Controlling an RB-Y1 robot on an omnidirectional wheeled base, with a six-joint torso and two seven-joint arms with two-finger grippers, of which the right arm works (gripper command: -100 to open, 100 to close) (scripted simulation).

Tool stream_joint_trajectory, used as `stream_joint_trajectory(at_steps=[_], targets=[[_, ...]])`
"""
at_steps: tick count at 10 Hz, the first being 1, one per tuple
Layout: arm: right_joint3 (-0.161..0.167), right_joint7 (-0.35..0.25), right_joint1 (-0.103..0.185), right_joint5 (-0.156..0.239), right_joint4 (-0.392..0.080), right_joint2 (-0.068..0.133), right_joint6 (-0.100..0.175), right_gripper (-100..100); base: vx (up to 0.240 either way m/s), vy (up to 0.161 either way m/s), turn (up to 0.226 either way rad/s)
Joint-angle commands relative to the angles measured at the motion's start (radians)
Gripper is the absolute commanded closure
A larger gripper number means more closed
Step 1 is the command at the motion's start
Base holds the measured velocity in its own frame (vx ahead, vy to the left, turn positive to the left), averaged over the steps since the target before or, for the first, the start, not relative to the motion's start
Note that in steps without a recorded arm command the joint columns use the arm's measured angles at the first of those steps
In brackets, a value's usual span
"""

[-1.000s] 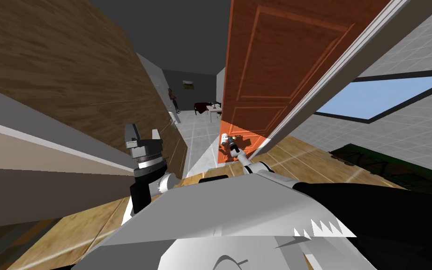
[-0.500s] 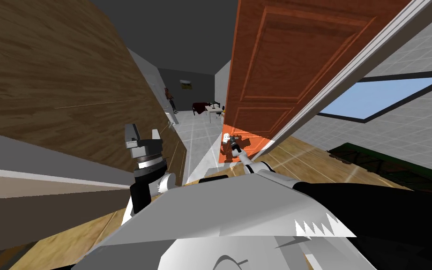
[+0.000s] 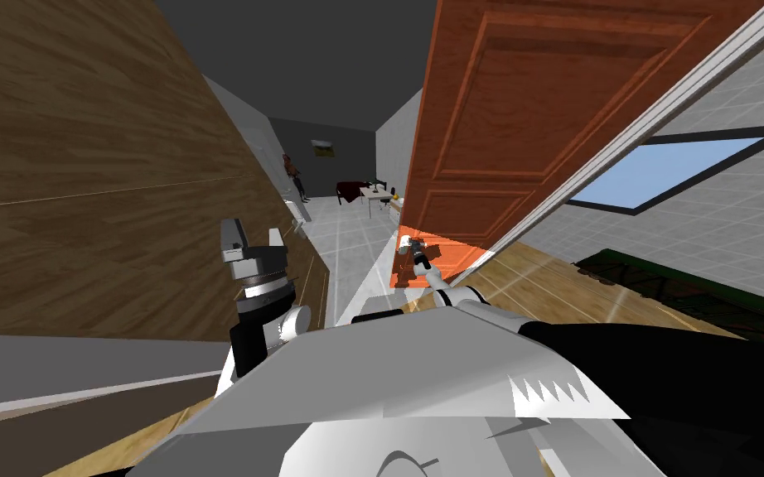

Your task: Push the door open

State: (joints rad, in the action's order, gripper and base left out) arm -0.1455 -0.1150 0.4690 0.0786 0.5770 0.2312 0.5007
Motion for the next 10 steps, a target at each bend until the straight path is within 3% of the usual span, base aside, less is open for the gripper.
stream_joint_trajectory(at_steps=[1, 10], targets=[[-0.023, 0.004, -0.015, 0.008, 0.025, 0.021, -0.009, 100, 0.183, 0.123, -0.067], [-0.1, 0.036, -0.024, 0.033, 0.01, 0.049, -0.011, 100, 0.17, 0.104, -0.062]])
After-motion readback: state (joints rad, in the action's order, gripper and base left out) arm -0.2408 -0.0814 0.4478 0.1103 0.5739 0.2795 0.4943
